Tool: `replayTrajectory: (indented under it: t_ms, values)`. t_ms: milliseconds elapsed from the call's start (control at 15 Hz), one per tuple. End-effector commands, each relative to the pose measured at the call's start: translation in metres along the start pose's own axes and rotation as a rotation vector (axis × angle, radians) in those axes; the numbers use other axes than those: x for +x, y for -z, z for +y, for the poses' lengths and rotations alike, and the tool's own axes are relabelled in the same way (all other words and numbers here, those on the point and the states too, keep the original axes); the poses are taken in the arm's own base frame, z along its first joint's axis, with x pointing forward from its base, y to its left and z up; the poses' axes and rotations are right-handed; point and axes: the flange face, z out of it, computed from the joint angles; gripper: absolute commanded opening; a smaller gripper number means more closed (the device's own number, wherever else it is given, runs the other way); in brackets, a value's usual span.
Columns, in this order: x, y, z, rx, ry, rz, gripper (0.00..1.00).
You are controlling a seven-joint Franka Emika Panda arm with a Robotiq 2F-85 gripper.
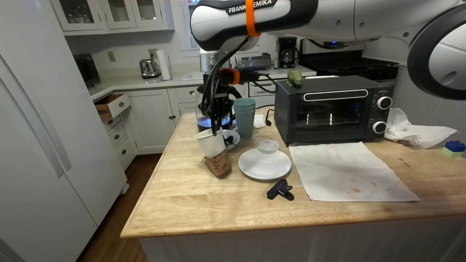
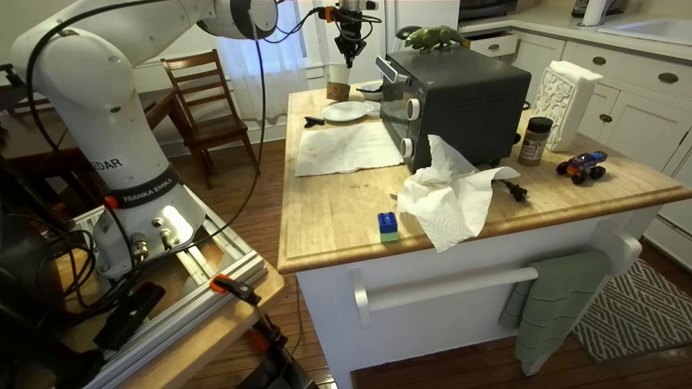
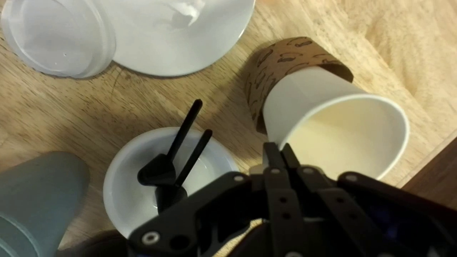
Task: Remove the white lid from the paper cup on the left and put the white paper cup in the brown coffee sleeve
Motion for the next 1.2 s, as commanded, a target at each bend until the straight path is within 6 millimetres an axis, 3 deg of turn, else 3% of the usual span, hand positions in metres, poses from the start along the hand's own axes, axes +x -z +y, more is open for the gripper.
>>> replayTrajectory:
  t_ms: [0,400,467,533,933,1133]
  values:
    - [-0.001,-0.005,0.002,-0.005,0.101,-0.014,0.01]
    - [0.002,-0.020,0.005,0.011,0.203,-0.010,0.01]
    - [0.002,-0.023,0.006,0.017,0.211,-0.018,0.22]
    - [0.002,-0.023,0.008,0.016,0.218,-0.021,0.30]
    - [0.001,-0.004,0.019,0.035,0.233,-0.013,0.70]
    - [-0.004,0.016,0.024,0.066,0.213,-0.022,0.91]
